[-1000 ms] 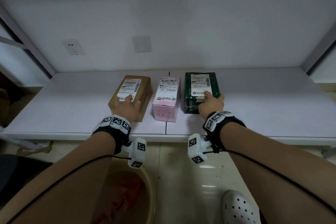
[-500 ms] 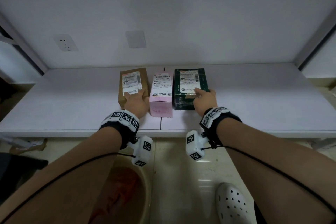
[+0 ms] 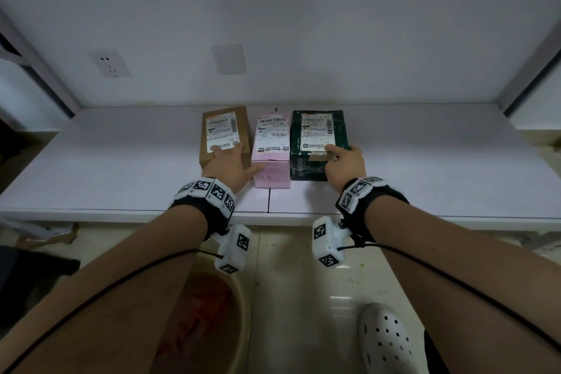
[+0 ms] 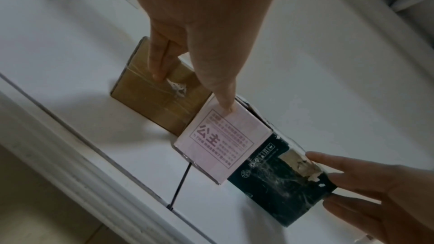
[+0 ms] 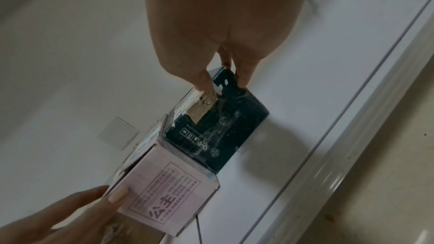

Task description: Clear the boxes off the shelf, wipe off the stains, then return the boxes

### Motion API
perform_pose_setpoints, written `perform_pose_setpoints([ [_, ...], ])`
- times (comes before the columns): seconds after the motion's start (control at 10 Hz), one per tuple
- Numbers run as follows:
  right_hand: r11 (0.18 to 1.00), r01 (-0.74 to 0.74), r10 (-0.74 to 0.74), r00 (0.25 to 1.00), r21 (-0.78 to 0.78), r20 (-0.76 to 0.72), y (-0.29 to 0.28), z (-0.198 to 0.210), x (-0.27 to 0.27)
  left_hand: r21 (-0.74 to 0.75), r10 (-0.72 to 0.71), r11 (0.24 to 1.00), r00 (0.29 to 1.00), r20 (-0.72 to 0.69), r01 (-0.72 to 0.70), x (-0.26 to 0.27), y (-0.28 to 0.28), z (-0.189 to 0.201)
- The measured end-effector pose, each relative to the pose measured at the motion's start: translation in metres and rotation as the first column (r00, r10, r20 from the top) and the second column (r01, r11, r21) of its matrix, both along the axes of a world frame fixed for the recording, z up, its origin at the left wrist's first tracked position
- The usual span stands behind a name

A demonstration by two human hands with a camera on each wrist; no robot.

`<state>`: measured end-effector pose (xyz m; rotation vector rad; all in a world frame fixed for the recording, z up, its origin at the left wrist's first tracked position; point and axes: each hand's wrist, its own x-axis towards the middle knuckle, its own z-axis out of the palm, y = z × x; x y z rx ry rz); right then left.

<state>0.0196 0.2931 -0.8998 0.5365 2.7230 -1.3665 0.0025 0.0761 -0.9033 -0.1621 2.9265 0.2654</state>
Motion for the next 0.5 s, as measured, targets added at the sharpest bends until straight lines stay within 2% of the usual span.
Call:
perform_pose_setpoints([
  [0.1, 1.0, -0.01, 0.01, 1.0, 0.002, -0.009, -0.001, 0.0, 0.001, -0.007, -0.02, 1.0, 0.999, -0.037, 0.02, 0.001, -0.006, 0.004],
  [0.3, 0.999, -0.04, 0.04, 0.999, -0.025, -0.031, -0.004, -0.001, 0.001, 0.083, -0.022, 0.996, 0.995, -0.101, 0.031, 0.0, -0.025, 0.007],
  [0.5, 0.994, -0.1, 0.099, 0.995, 0.041, 0.018, -0.017, 0.003, 0.007, 0.094, -0.008, 0.996, 0.998, -0.057, 0.013, 0.009, -0.031, 0.015],
])
